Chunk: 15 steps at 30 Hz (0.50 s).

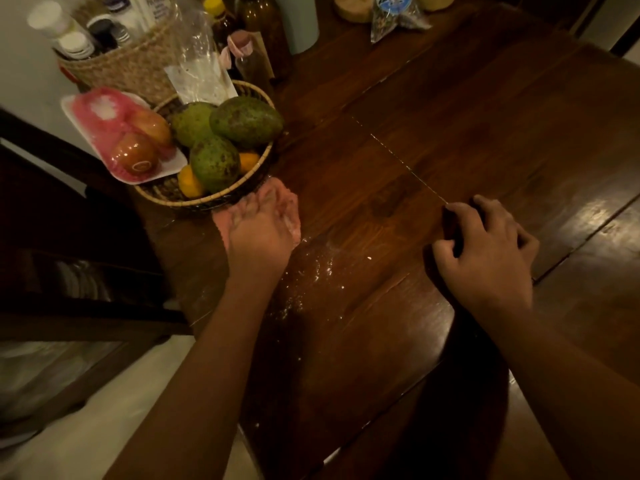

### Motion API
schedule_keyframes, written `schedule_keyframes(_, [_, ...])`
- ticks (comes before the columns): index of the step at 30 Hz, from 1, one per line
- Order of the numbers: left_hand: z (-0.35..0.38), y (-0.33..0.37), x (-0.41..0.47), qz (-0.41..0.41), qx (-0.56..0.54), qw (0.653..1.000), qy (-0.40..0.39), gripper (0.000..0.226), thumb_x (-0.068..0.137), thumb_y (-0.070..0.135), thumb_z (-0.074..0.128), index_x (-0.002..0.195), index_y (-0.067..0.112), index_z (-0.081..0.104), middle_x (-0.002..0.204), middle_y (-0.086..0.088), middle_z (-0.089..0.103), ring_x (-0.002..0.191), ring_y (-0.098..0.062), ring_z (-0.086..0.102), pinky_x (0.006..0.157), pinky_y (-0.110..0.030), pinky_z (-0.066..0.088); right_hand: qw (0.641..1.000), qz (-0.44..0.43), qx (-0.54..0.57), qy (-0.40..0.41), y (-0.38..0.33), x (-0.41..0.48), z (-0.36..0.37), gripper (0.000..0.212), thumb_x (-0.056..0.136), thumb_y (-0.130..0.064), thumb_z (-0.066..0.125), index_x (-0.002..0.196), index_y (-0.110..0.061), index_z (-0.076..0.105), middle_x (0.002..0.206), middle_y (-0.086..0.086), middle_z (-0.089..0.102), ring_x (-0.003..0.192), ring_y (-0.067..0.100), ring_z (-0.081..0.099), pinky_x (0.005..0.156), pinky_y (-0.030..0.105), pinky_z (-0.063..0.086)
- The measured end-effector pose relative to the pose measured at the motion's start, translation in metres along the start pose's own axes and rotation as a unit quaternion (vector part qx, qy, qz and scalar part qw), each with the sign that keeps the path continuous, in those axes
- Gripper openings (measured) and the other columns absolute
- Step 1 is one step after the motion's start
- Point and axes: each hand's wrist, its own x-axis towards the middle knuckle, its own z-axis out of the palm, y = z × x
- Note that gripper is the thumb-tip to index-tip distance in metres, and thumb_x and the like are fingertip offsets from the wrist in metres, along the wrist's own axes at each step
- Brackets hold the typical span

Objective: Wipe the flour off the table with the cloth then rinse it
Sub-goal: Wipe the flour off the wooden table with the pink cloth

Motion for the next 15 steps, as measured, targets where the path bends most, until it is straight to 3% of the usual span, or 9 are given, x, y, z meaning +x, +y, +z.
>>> schedule_keyframes(4, [0.001,0.014,0.002,0.014,0.088,0.996,-0.022,0.054,0.102,0.029,0.035,0.154,0.018,0.024,0.158,-0.02,0.026,0.147,-0.036,0.023,0.119,-0.049,0.017,1.0,0.0,-0.006,-0.003,0.0,0.0,0.001,0.048,0.095,-0.036,0.049,0.142,-0.031,0.042,0.158,0.007,0.03,0.151,0.02,0.017,0.115,0.057,0.018])
schedule_keyframes(7, [0.002,0.039,0.027,0.103,0.077,0.992,-0.008,0.048,0.103,0.032,0.032,0.149,0.017,0.036,0.152,-0.02,0.038,0.142,-0.035,0.032,0.119,-0.048,0.021,1.0,0.004,-0.009,-0.007,0.0,0.0,0.0,0.048,0.095,-0.036,0.048,0.142,-0.031,0.041,0.159,0.007,0.029,0.151,0.021,0.016,0.116,0.057,0.017])
schedule_keyframes(11, [0.005,0.044,0.066,0.152,0.021,0.988,-0.015,0.048,0.103,0.026,0.033,0.15,0.018,0.038,0.154,-0.017,0.036,0.144,-0.035,0.029,0.12,-0.046,0.02,1.0,0.003,-0.007,-0.003,-0.001,0.0,0.0,0.047,0.095,-0.037,0.048,0.142,-0.032,0.042,0.159,0.006,0.029,0.151,0.021,0.016,0.116,0.056,0.016])
schedule_keyframes(13, [0.007,0.036,0.07,0.179,-0.03,0.983,-0.012,0.048,0.101,0.017,0.039,0.149,0.021,0.039,0.155,-0.013,0.037,0.145,-0.031,0.029,0.122,-0.041,0.018,1.0,0.001,-0.007,-0.004,-0.001,0.0,0.0,0.048,0.095,-0.037,0.049,0.142,-0.031,0.041,0.159,0.006,0.028,0.151,0.021,0.016,0.116,0.057,0.016])
schedule_keyframes(15, [0.007,0.024,0.063,0.208,-0.088,0.974,-0.007,0.047,0.1,0.008,0.044,0.145,0.021,0.046,0.153,-0.009,0.042,0.145,-0.024,0.033,0.121,-0.025,0.011,1.0,-0.001,-0.006,-0.006,0.0,-0.001,0.0,0.048,0.096,-0.038,0.049,0.142,-0.031,0.041,0.159,0.006,0.028,0.151,0.021,0.016,0.116,0.057,0.017])
